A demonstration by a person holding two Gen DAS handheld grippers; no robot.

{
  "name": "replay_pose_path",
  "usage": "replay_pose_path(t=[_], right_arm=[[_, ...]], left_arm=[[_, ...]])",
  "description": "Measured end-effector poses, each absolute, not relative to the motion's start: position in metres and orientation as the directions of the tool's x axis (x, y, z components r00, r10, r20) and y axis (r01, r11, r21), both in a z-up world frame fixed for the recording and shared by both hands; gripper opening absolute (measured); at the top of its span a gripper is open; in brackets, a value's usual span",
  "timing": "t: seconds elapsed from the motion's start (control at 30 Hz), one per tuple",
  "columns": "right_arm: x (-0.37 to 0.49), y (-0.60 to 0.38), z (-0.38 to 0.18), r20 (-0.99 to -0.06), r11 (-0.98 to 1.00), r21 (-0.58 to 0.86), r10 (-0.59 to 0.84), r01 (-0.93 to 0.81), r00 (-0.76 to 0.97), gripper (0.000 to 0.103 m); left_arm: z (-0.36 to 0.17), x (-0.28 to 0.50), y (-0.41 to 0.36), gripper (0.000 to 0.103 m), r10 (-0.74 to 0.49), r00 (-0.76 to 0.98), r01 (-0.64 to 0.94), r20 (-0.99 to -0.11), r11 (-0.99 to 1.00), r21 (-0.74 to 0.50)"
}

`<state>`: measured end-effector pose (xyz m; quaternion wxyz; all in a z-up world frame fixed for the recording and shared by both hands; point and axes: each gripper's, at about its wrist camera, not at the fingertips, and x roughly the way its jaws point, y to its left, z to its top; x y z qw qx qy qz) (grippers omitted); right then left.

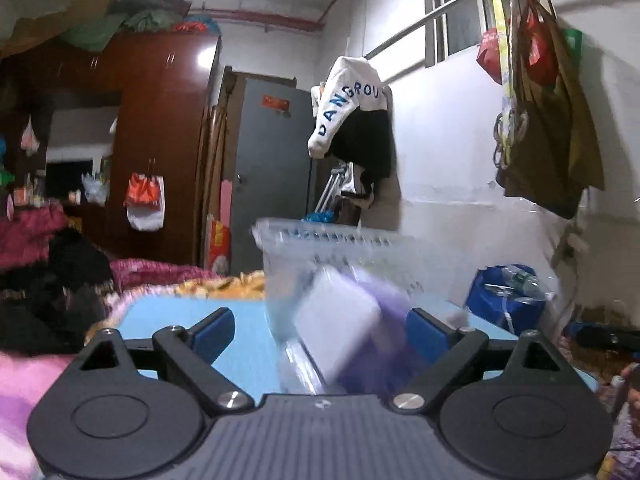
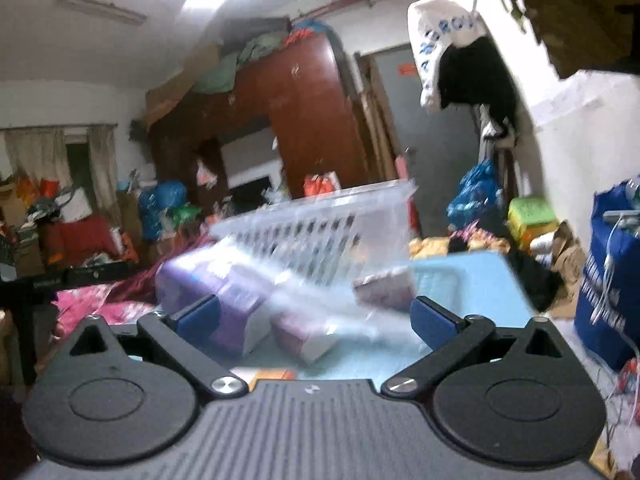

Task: Organize objects
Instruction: 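Move both tools toward the purple tissue pack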

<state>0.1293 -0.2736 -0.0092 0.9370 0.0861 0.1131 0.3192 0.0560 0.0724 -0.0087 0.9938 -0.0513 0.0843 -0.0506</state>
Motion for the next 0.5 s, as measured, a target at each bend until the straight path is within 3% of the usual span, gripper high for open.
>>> replay_pose_path(t=[0.3, 0.5], right_arm=[[0.115, -0.261, -0.018, -0.19, 0.769, 0.109, 0.638, -0.63, 0.746, 0.102], [0.123, -0.258, -0.03, -0.203, 0.759, 0.101, 0.648, -0.643, 0.734, 0.098]], left_arm=[[-0.038, 0.038, 0.017, 0.093, -0.264, 0.946, 0.262, -0.186, 0.964, -0.034], [-0.048, 0.033, 0.012, 0.093, -0.262, 0.947, 0.268, -0.187, 0.963, 0.012]])
